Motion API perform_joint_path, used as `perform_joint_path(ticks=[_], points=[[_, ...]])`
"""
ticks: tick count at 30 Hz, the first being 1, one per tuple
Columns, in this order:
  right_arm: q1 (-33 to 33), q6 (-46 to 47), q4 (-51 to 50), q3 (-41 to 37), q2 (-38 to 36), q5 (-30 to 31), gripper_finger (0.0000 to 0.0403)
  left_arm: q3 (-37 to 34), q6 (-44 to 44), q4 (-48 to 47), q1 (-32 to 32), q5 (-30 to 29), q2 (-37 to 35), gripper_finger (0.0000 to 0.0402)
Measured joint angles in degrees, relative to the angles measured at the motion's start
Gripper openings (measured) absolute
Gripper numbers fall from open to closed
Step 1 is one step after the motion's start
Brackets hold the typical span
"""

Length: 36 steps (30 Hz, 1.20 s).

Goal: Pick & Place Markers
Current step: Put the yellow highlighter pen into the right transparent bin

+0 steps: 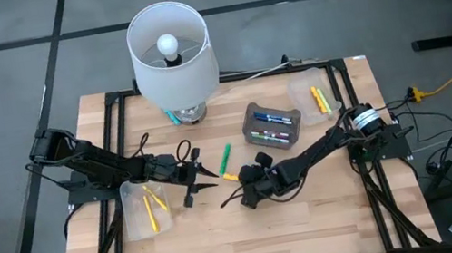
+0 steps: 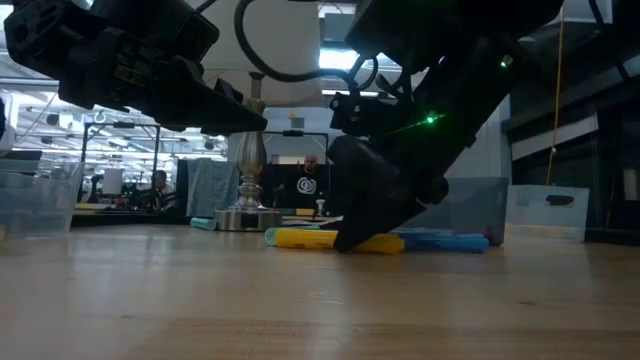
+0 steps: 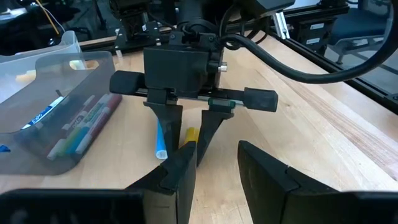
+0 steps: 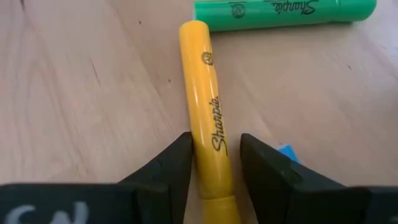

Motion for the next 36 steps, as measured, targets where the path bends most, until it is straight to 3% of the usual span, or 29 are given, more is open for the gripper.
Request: perform_joint_path(ticks=[9, 21, 36], points=[[0.1, -1.5, -0.1, 0.0, -0.1, -1.6, 0.0066, 0.0, 0.0, 0.0, 0.0, 0.0, 0.0, 0.0116], [0.3, -6.8, -0.1, -0.1, -1.8, -3.9, 0.0073, 0.0, -0.1, 0.0, 0.0, 0.0, 0.0, 0.0116], [0.2, -13.6, -8.6, -0.1, -12.9, -3.4, 0.007, 0.0, 0.0, -0.5, 0.0, 0.0, 0.0, 0.0116]])
